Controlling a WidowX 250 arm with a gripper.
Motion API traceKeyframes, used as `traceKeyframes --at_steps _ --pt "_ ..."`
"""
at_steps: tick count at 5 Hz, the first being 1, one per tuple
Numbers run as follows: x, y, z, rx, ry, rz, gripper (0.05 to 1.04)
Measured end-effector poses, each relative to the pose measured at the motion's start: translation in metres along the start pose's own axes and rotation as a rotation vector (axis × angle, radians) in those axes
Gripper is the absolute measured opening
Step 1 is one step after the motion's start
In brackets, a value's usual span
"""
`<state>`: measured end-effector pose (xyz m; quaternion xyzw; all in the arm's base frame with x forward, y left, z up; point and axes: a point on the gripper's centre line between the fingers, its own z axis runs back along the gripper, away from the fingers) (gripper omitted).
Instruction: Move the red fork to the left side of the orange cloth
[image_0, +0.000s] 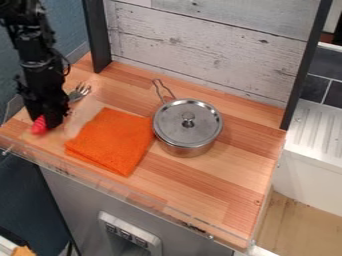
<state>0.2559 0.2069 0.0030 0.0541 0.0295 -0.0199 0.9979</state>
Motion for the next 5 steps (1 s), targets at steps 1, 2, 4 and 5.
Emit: traceKeyframes --at_steps 1,2,4,5 --pt "0.004 0.002 -0.003 0.001 0.018 -0.058 0.444" --pt "0.005 0.004 -0.004 -0.002 0.020 -0.079 0.512" --pt "-0.001 0.010 0.030 -0.020 -0.080 -0.076 1.010" --pt "-0.003 0.010 0.049 -0.042 -0.108 -0.057 1.008"
